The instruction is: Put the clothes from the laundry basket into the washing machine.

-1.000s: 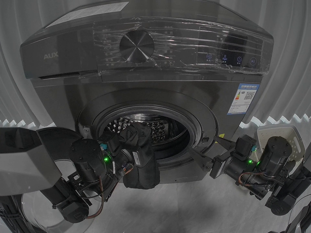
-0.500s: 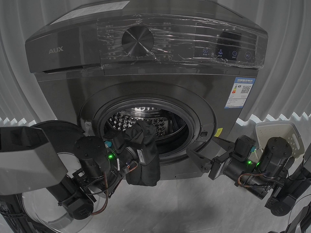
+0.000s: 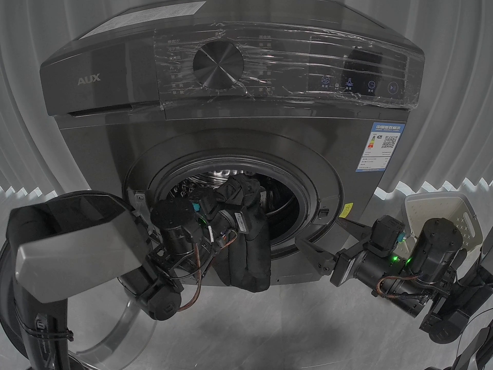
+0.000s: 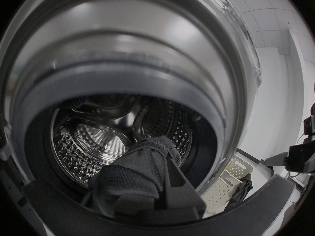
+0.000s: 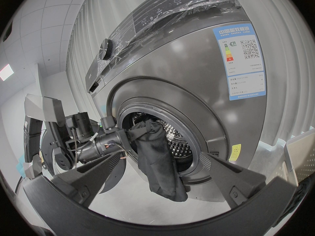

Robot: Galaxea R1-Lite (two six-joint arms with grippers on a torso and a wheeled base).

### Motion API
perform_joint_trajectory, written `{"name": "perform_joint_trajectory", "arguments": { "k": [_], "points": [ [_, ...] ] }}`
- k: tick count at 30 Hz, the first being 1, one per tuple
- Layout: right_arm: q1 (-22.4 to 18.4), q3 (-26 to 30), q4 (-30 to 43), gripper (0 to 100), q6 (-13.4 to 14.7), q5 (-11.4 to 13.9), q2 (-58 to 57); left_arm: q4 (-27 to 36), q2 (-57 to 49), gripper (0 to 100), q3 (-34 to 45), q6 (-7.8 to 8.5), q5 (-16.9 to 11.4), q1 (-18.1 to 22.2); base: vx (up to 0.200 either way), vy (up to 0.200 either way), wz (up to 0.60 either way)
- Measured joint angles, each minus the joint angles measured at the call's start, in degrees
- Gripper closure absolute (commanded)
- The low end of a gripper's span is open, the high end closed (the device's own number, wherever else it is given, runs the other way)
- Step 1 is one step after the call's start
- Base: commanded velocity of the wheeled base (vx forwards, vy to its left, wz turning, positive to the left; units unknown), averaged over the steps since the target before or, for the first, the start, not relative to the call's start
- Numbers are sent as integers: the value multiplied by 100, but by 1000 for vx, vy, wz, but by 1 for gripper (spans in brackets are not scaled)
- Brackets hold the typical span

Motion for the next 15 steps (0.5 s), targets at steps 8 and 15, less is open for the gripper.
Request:
{"name": "perform_joint_trajectory", "arguments": {
  "k": [8, 15],
  "points": [
    [2, 0, 0, 0, 0, 6, 33, 77, 625, 100, -798, -50, 33, 140, 0, 0, 0],
    [5, 0, -2, 0, 7, 20, 90, 301, 1167, 100, -1434, -89, 33, 325, 0, 0, 0]
  ]
}}
